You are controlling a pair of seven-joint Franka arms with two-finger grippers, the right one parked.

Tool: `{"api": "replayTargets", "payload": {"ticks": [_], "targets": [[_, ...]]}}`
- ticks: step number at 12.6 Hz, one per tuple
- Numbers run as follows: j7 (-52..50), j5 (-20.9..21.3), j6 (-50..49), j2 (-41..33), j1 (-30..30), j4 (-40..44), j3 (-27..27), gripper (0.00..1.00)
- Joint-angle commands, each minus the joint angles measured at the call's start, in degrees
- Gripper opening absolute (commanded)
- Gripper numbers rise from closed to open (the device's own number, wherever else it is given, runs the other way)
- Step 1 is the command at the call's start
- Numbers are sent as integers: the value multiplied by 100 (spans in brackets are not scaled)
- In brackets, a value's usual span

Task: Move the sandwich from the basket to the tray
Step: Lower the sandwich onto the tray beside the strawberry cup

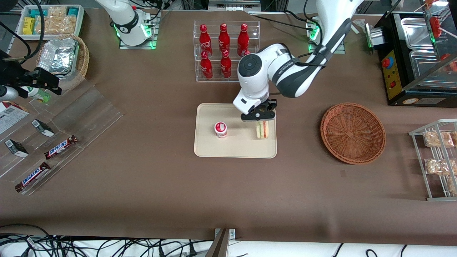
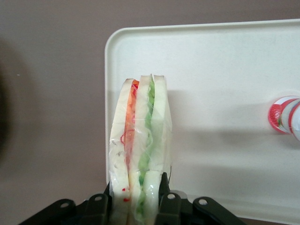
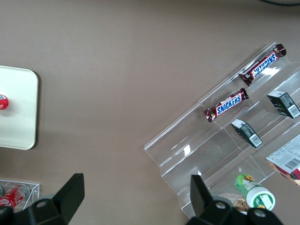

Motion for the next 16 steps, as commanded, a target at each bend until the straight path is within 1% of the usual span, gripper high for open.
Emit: {"api": "replayTargets", "payload": {"ticks": [1,6,8,13,16], "targets": [[-416,437,114,177,-178,151,35,36],[-1294,1238,140,493,-292,151,27,36],[-1445,1301,140,529,-310,151,18,36],[-1551,1301,166,555,-328,169,18,36],[-1551,1309,483,625,-354,169,27,36]]}}
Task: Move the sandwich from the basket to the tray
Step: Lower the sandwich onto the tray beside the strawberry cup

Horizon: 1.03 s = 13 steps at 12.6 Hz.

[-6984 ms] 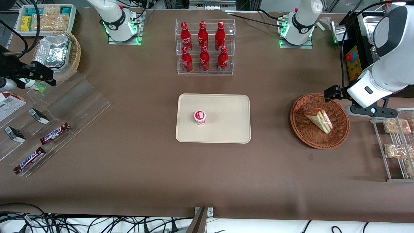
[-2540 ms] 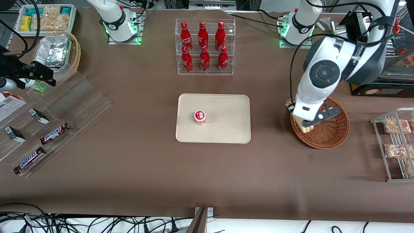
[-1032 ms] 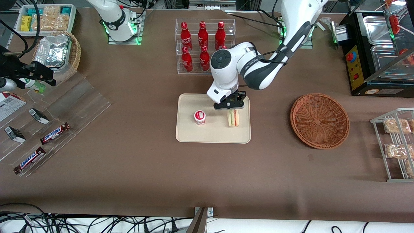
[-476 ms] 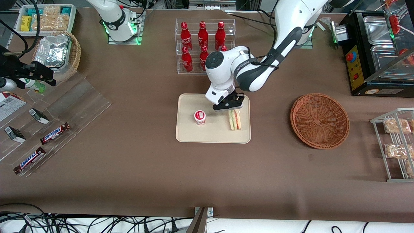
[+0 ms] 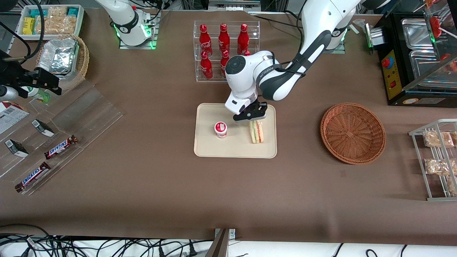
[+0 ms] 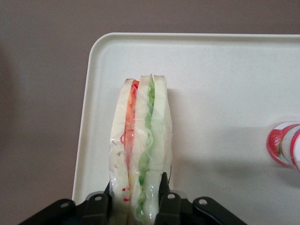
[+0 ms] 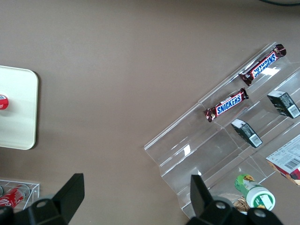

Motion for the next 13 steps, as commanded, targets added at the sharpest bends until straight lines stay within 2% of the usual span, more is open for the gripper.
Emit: {"api": "replayTargets", "payload": {"ticks": [1,5,7,9,11,13], "targets": [[-92,158,78,143,-62,145,16,36],[-31,167,70,222,-79,136,16,36],[-31,167,70,232,-79,136,16,49],[-31,167,70,232,-79,136,16,70],[-48,158,61,223,-79,136,8,86],[-66,105,35,170,-70,163,-1,97]]}}
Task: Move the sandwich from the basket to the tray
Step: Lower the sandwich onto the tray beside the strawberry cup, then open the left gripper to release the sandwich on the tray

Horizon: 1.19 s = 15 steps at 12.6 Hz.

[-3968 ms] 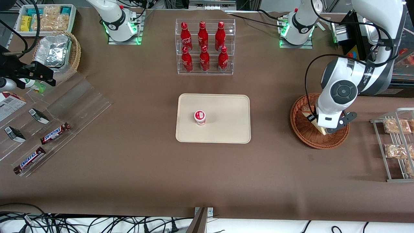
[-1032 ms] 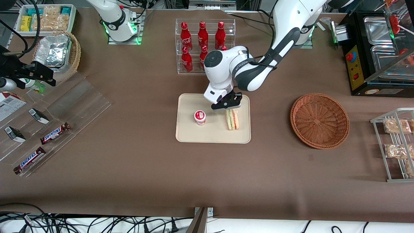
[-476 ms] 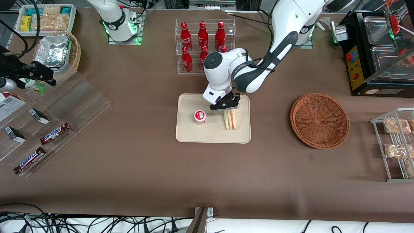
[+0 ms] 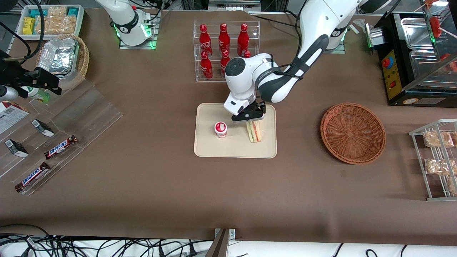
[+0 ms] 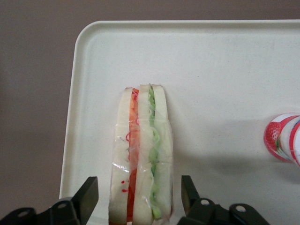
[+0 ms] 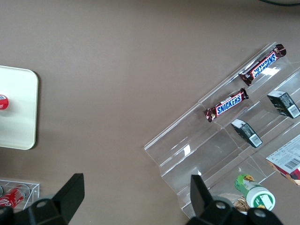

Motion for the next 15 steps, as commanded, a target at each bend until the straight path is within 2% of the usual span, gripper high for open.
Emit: {"api": "replayTargets", "payload": {"ticks": [1,3,7,11,15], "targets": [[-30,61,-115,-51,-42,172,-10,100],[-38,-44,-386,-157,-24,338,-36,100],[469,-1070,-1212,-551,46,1015,-27,100],[1515,-1827,-1959,-912,721,1630,-45,100],[3104,-2663,-2951,-1089,1442,2429,8,100]]}}
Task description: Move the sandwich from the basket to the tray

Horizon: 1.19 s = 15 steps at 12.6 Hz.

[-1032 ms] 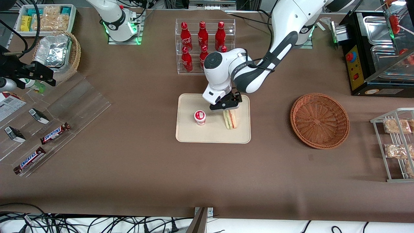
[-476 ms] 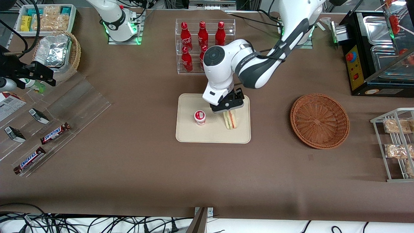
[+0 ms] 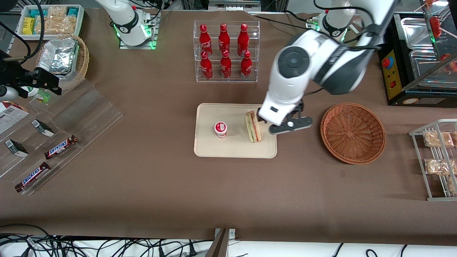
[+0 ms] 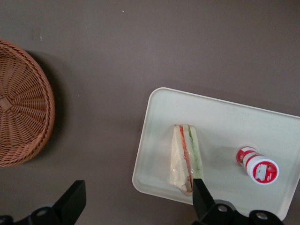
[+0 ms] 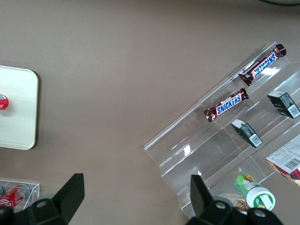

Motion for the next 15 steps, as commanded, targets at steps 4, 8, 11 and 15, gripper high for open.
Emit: {"api": "replayTargets", "payload": {"ticks": [4,8,11,15], "targets": [[2301,-1189,-1117,-408,356,697,1047,100],[4034,-1631,-1767,-858,232,601,2263,100],[5150,-1640,-2102,-911,241,487,2843,100],[5496,-1658,-1971,-850,232,495,2959,100]]}}
